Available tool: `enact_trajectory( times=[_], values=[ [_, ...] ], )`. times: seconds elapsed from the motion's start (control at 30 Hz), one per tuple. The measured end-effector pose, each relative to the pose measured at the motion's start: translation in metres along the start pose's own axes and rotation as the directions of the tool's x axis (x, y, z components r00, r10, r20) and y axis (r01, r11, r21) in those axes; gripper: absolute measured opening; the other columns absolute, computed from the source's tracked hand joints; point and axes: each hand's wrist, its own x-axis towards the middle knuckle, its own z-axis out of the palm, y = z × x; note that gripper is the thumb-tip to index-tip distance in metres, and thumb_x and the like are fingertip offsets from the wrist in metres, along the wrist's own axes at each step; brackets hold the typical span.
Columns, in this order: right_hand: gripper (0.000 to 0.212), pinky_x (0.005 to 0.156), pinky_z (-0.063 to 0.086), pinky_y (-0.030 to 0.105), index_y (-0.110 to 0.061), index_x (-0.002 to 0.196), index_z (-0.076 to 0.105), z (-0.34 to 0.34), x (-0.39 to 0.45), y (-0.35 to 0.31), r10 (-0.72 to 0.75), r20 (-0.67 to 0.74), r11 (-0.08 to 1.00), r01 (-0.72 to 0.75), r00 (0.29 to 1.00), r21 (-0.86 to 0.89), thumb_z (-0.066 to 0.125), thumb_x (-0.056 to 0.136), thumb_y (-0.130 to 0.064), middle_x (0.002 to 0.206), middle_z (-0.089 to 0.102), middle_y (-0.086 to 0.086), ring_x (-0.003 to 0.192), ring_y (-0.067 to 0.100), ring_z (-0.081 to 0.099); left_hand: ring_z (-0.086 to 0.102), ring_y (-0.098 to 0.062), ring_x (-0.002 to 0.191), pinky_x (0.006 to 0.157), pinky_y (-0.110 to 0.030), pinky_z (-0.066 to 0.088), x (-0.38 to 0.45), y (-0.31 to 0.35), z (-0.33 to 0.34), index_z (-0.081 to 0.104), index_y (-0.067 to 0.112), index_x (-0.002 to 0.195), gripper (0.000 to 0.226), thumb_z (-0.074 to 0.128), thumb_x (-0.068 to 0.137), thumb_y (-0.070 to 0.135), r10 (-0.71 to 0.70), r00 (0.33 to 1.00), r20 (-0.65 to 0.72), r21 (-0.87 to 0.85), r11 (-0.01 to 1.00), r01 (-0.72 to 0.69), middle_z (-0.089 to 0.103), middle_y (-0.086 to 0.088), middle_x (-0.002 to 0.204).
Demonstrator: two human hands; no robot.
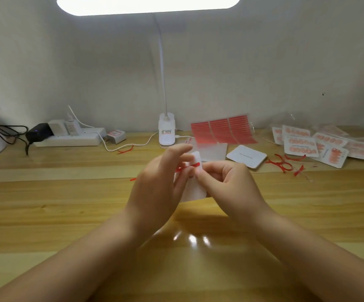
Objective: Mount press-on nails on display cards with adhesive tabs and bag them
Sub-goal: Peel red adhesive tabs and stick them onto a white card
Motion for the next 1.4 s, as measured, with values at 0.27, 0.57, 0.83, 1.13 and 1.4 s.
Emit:
enact_trajectory(
  times=[0.27,0.57,0.83,1.13,1.4],
  values=[
    [0.016,0.068,0.050,0.017,-0.017,0.095,0.075,0.004,-0.002,0.020,0.002,0.075,1.000,-0.004,0.997,0.028,0.059,0.095,-0.013,0.087,0.076,0.002,0.082,0.013,0.071,0.063,-0.009,0.104,0.089,-0.040,0.055,-0.003,-0.008,0.005,0.050,0.041,0.119,0.051,0.074,0.084,0.013,-0.340,0.934,0.108,-0.276,0.893,0.357,0.065,0.007,0.104],
    [0.020,0.071,0.048,0.010,-0.014,0.106,0.073,0.009,-0.004,0.030,-0.013,0.099,1.000,0.012,0.995,0.008,0.058,0.095,-0.008,0.090,0.076,-0.007,0.088,0.001,0.070,0.063,-0.006,0.100,0.089,-0.032,0.054,-0.004,-0.014,0.004,0.052,0.036,0.120,0.051,0.076,0.081,0.012,-0.389,0.901,0.194,-0.264,0.864,0.430,0.066,0.006,0.102],
    [0.021,0.078,0.055,0.021,-0.009,0.112,0.070,0.009,-0.004,0.034,0.049,0.116,0.996,-0.057,0.992,0.070,0.057,0.095,-0.007,0.095,0.076,0.000,0.091,0.009,0.071,0.064,-0.003,0.101,0.091,-0.030,0.054,-0.010,-0.016,0.010,0.056,0.022,0.124,0.044,0.072,0.085,0.012,-0.397,0.894,0.207,-0.257,0.860,0.441,0.067,0.007,0.104],
    [0.018,0.079,0.056,0.025,-0.011,0.108,0.072,0.009,-0.002,0.038,0.074,0.115,0.990,-0.086,0.991,0.109,0.059,0.095,-0.012,0.093,0.076,0.000,0.091,0.011,0.072,0.067,-0.001,0.091,0.083,-0.020,0.054,-0.010,-0.017,0.010,0.055,0.024,0.122,0.040,0.068,0.088,0.006,-0.416,0.895,0.163,-0.296,0.844,0.447,0.071,0.006,0.096],
    [0.021,0.085,0.057,0.031,-0.012,0.110,0.071,0.010,-0.001,0.039,0.065,0.117,0.992,-0.077,0.991,0.102,0.056,0.096,-0.008,0.097,0.076,0.000,0.094,0.010,0.071,0.065,-0.007,0.105,0.093,-0.036,0.054,-0.008,-0.022,0.007,0.056,0.025,0.123,0.050,0.077,0.081,0.010,-0.406,0.884,0.233,-0.302,0.834,0.463,0.069,0.005,0.107]
  ],
)
